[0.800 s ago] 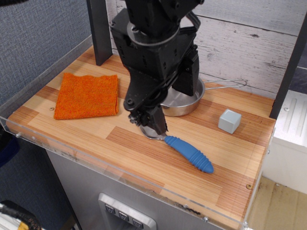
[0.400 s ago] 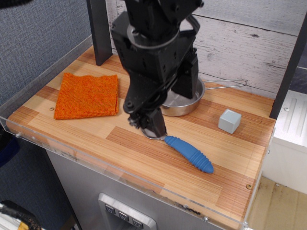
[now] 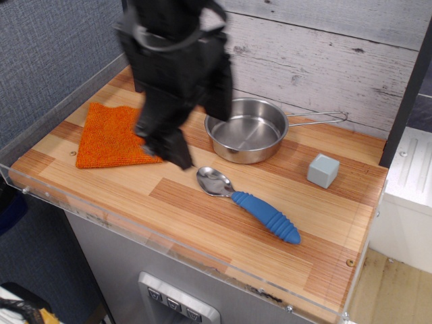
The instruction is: Place the orange cloth right next to the spoon
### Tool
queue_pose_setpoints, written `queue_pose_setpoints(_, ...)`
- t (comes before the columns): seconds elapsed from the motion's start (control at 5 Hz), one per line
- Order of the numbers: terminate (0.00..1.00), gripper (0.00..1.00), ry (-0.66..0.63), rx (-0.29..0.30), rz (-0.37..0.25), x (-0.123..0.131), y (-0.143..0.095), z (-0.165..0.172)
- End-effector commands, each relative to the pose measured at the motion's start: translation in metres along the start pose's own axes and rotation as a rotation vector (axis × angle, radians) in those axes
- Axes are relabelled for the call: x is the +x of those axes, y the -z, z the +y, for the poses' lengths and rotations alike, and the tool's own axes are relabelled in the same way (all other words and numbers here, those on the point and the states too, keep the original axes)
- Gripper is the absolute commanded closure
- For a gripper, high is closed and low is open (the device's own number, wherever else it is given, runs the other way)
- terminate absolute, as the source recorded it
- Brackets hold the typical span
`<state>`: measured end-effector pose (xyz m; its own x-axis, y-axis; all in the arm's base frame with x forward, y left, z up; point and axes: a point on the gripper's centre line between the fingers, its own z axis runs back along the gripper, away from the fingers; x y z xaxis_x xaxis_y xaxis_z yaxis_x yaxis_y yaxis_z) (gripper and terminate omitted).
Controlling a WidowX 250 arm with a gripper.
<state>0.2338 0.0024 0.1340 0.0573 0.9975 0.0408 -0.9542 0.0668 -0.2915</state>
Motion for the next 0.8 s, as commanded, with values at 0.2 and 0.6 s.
queue_pose_setpoints(0.2,0.00,0.00,-0.112,0.019,-0.054,0.075,0.020,-0.018)
queue_pose_setpoints(0.6,0.00,0.00,-0.191,0.036,-0.085,0.114,0.039,-0.031)
